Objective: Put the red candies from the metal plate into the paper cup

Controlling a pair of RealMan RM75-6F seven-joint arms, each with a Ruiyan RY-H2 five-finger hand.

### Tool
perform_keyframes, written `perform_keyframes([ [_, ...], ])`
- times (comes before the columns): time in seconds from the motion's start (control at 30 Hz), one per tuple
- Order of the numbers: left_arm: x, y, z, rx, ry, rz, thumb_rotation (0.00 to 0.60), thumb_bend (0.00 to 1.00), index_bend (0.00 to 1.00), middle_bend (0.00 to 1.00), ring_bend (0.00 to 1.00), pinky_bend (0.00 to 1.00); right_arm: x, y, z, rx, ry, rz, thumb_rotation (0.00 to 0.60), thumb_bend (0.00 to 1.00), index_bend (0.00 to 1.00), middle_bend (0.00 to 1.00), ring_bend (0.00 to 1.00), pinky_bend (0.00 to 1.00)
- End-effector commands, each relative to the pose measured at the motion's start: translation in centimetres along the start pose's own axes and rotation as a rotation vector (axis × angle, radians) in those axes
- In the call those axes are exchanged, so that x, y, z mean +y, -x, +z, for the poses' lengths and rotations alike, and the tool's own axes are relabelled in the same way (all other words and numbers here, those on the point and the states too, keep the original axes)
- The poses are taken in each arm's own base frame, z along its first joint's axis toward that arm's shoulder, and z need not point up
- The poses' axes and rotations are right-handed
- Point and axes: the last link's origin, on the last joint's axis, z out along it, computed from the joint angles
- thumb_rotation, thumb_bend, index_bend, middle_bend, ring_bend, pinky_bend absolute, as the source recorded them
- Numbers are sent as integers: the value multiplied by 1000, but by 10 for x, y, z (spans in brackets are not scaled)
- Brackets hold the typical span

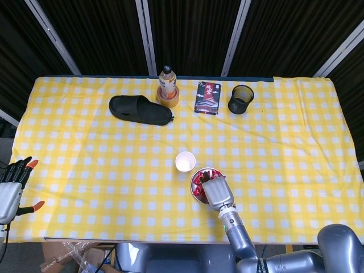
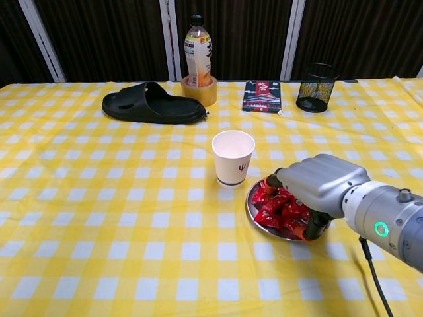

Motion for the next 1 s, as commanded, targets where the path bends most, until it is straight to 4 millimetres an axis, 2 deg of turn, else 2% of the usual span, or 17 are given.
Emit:
perform_keyframes([
  [0.03,0,0,0,-1,0,0,600,47,0,0,0,0,-1,0,1,1,0,4,600,362,300,285,635,795],
  [0.27,0,0,0,-3,-2,0,600,48,0,0,0,0,-2,2,2,3,-5,10,600,369,414,403,647,795],
  [0.43,0,0,0,-3,0,0,600,47,0,0,0,0,-4,3,2,15,-15,21,600,425,479,460,656,798],
  [0.53,0,0,0,-2,0,0,600,47,0,0,0,0,-4,1,2,27,-22,32,600,448,522,492,689,837],
  [1.0,0,0,0,-1,0,-1,600,47,0,0,0,0,-7,-11,2,90,-45,68,600,473,568,520,699,847],
])
